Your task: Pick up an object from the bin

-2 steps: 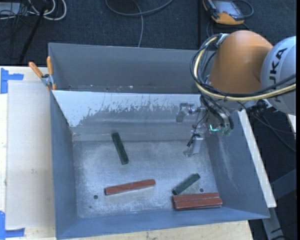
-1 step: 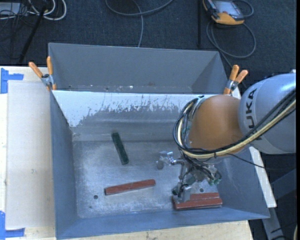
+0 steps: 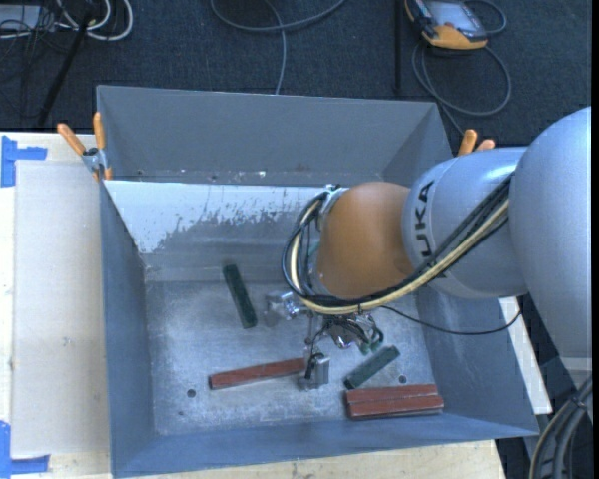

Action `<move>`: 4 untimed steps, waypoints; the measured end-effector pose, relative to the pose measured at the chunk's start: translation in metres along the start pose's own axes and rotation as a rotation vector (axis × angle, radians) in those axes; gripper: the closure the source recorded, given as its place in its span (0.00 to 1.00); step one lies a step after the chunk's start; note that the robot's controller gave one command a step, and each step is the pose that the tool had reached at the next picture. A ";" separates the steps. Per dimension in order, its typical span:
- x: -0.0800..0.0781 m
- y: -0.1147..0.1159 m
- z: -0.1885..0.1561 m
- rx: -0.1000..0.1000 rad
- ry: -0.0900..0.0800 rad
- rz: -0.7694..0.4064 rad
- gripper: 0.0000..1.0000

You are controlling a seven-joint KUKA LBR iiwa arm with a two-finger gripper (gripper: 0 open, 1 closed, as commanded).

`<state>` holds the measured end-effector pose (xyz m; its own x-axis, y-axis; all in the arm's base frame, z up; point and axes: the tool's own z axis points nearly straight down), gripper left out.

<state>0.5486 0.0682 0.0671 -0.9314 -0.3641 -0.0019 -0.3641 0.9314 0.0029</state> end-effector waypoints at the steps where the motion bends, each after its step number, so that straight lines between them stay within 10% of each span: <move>1: 0.002 -0.003 -0.002 0.002 0.002 0.004 1.00; 2: 0.042 -0.008 -0.002 0.001 0.006 -0.247 1.00; 3: 0.041 -0.008 -0.002 0.001 0.004 -0.247 0.00; 4: 0.041 -0.008 -0.002 0.001 0.003 -0.246 1.00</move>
Offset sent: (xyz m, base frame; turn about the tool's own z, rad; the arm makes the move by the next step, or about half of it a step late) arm 0.0000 0.0000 0.0000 0.0000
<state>0.5137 0.0460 0.0693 -0.8145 -0.5802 0.0010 -0.5802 0.8145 0.0015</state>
